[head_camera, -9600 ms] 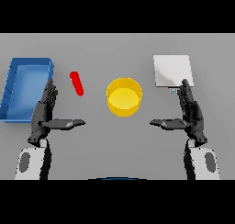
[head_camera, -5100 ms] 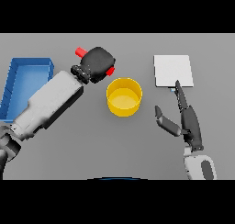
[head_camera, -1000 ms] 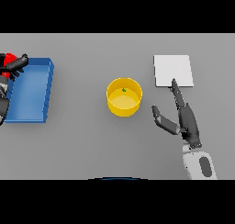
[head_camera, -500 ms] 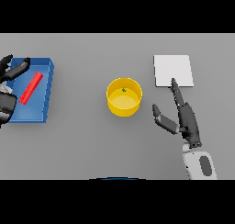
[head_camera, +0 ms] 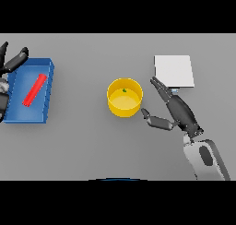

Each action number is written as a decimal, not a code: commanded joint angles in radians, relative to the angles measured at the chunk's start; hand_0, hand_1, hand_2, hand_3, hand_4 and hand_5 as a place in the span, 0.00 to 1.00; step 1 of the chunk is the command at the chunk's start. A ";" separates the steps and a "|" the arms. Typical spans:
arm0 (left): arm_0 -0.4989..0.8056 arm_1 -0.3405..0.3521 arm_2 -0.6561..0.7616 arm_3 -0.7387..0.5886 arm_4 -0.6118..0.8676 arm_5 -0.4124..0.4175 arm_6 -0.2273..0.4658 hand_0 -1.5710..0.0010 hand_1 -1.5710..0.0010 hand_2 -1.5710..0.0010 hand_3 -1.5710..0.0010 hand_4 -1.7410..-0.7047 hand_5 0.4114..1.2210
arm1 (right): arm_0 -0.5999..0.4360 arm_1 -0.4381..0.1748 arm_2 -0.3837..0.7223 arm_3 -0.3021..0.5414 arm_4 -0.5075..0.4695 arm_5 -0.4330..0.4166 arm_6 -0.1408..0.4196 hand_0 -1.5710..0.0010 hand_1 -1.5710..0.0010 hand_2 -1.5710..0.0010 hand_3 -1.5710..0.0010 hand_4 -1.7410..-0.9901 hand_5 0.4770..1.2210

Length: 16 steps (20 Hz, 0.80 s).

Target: Pick up the red beaker and tilt it to pour out 1 green nut into yellow bowl. Pick up the yellow bowl and place it on the metallic measuring scale.

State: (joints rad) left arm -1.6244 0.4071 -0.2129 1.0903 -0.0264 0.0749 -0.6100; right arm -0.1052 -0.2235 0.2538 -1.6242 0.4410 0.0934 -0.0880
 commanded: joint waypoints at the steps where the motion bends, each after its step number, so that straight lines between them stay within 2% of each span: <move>1: 0.005 0.006 0.008 -0.013 -0.005 0.000 0.000 0.99 0.99 0.99 0.99 0.99 0.32 | -0.030 -0.032 0.032 0.007 0.053 0.022 0.011 1.00 1.00 1.00 1.00 0.71 0.31; 3: 0.021 0.020 0.028 -0.043 -0.022 0.002 0.000 1.00 1.00 1.00 1.00 0.99 0.31 | -0.112 -0.087 0.100 0.036 0.153 0.072 0.015 1.00 1.00 1.00 1.00 0.69 0.30; 4: 0.019 0.017 0.040 -0.041 -0.032 0.008 0.000 1.00 1.00 1.00 1.00 0.99 0.31 | -0.149 -0.122 0.130 0.044 0.193 0.099 -0.010 1.00 1.00 1.00 1.00 0.69 0.30; 8: 0.024 0.043 0.071 -0.041 -0.072 0.021 0.000 1.00 1.00 1.00 1.00 0.99 0.33 | -0.299 -0.180 0.241 0.120 0.315 0.185 -0.064 1.00 1.00 1.00 1.00 0.69 0.31; 13: 0.012 0.069 0.124 -0.027 -0.116 0.037 0.001 1.00 1.00 1.00 1.00 0.98 0.34 | -0.417 -0.190 0.334 0.239 0.389 0.247 -0.131 1.00 1.00 1.00 1.00 0.70 0.31; 16: -0.003 0.098 0.159 -0.019 -0.145 0.050 0.000 1.00 1.00 1.00 1.00 0.98 0.34 | -0.497 -0.162 0.388 0.330 0.427 0.293 -0.122 1.00 1.00 1.00 1.00 0.69 0.30</move>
State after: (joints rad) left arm -1.6279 0.5055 -0.0542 1.0713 -0.1711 0.1251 -0.6100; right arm -0.6026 -0.3854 0.6413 -1.2941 0.8681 0.3857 -0.2074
